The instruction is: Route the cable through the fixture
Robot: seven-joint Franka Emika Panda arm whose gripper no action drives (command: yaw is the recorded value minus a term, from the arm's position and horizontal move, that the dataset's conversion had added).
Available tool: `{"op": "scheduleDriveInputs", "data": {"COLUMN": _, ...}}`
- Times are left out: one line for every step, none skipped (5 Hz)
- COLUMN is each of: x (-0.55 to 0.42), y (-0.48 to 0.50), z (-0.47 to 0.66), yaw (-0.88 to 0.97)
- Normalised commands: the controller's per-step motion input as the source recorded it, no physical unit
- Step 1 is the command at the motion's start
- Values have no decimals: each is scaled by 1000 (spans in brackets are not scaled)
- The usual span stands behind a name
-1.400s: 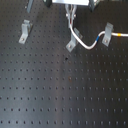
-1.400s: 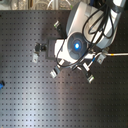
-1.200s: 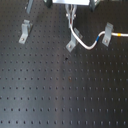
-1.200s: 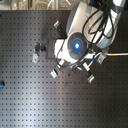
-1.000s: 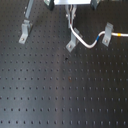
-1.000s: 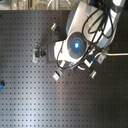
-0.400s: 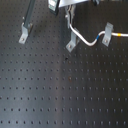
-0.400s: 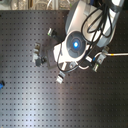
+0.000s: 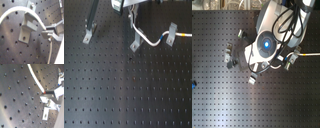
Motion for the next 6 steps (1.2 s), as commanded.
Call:
{"op": "scheduleDriveInputs", "data": {"x": -87, "y": -8, "z": 209, "yaw": -309}}
{"op": "scheduleDriveInputs", "data": {"x": -241, "y": 121, "z": 88, "yaw": -246}}
{"op": "scheduleDriveInputs", "data": {"x": -263, "y": 51, "z": 54, "yaw": -160}}
{"op": "scheduleDriveInputs", "data": {"x": -309, "y": 72, "z": 35, "yaw": -77}}
{"op": "scheduleDriveInputs", "data": {"x": -115, "y": 101, "z": 64, "yaw": 0}}
{"op": "scheduleDriveInputs", "data": {"x": -82, "y": -54, "z": 83, "yaw": -40}}
